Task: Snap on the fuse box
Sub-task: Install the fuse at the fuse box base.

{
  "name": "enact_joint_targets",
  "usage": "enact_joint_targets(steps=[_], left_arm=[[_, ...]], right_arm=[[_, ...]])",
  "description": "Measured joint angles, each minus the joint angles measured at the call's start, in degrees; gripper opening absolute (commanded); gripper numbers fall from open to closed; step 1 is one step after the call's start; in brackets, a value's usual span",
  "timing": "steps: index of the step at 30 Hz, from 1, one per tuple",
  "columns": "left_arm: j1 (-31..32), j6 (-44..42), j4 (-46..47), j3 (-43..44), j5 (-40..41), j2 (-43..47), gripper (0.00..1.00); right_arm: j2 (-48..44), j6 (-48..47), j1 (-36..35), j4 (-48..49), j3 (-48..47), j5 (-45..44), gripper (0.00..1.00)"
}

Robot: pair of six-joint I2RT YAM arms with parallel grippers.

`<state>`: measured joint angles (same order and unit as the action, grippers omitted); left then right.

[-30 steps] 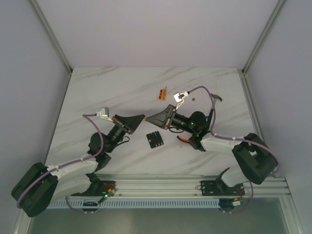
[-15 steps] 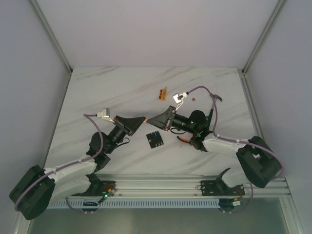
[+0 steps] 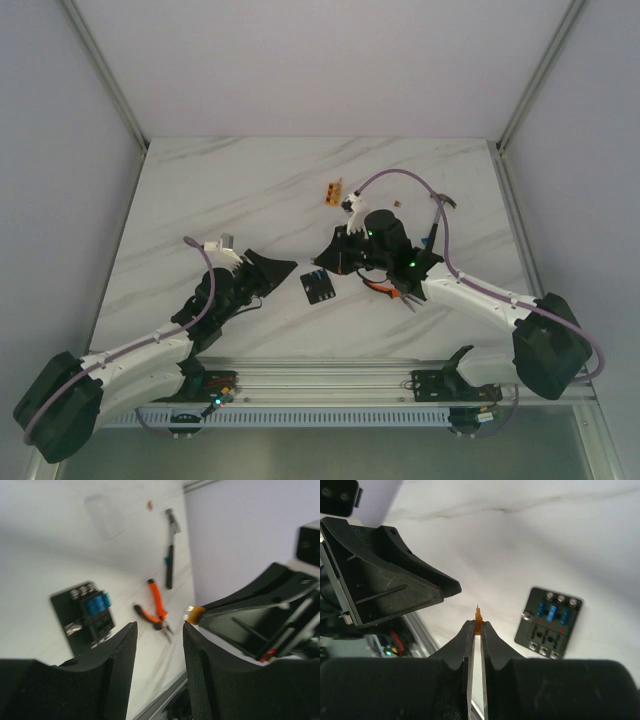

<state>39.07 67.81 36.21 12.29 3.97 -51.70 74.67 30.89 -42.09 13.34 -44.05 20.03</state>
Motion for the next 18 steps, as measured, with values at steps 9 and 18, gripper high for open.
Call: enact_joint_targets(steps=[9, 18], left_arm=[[0.00, 0.35, -3.91, -1.16, -3.89, -7.93, 0.52], [1.27, 2.25, -1.84, -1.14, -6.67, -18.21, 0.46]], right_arm=[[5.81, -6.93, -4.59, -23.63, -9.70, -11.52, 0.00], [14.32, -8.68, -8.50, -35.01, -16.02, -18.25, 0.00]])
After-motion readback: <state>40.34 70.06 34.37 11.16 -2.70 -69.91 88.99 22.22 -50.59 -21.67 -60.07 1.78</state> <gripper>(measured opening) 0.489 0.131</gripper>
